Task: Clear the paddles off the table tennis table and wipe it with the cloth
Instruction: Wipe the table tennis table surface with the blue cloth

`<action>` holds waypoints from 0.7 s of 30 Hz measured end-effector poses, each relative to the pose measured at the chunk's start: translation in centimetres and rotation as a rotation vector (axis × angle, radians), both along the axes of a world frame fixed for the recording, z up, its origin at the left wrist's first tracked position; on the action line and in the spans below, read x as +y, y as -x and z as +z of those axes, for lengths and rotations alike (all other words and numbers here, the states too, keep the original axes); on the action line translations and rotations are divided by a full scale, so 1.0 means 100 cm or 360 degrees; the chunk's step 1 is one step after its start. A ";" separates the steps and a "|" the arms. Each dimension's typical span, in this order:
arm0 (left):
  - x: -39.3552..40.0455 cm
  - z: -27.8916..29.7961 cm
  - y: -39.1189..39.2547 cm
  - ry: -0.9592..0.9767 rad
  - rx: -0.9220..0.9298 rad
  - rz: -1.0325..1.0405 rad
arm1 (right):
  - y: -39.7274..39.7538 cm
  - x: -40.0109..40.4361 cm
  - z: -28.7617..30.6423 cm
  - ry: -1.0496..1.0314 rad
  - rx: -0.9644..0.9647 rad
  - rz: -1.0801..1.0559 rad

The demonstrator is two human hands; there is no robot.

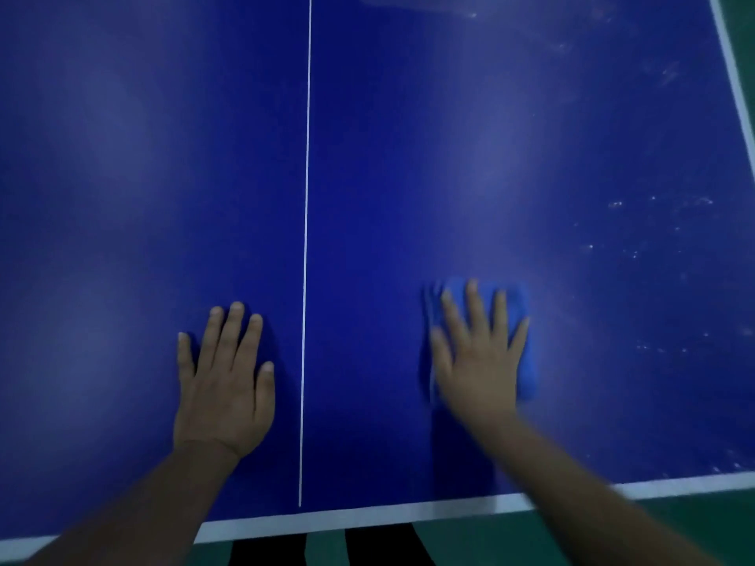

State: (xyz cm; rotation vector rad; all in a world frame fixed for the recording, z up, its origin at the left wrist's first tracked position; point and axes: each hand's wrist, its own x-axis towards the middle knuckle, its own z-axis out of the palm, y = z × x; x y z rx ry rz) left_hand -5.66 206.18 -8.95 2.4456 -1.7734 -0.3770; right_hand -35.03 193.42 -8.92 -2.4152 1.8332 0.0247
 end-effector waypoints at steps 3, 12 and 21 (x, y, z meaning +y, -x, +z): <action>0.002 -0.003 0.000 0.0001 -0.0007 -0.0011 | 0.028 0.062 0.003 -0.0173 0.0006 0.0404; 0.000 -0.001 0.000 -0.0036 -0.0031 -0.0019 | 0.007 -0.142 0.009 -0.0148 -0.0174 -0.0810; -0.002 0.003 0.001 -0.0081 -0.0036 0.0006 | -0.007 0.080 0.006 -0.0216 -0.0059 0.1419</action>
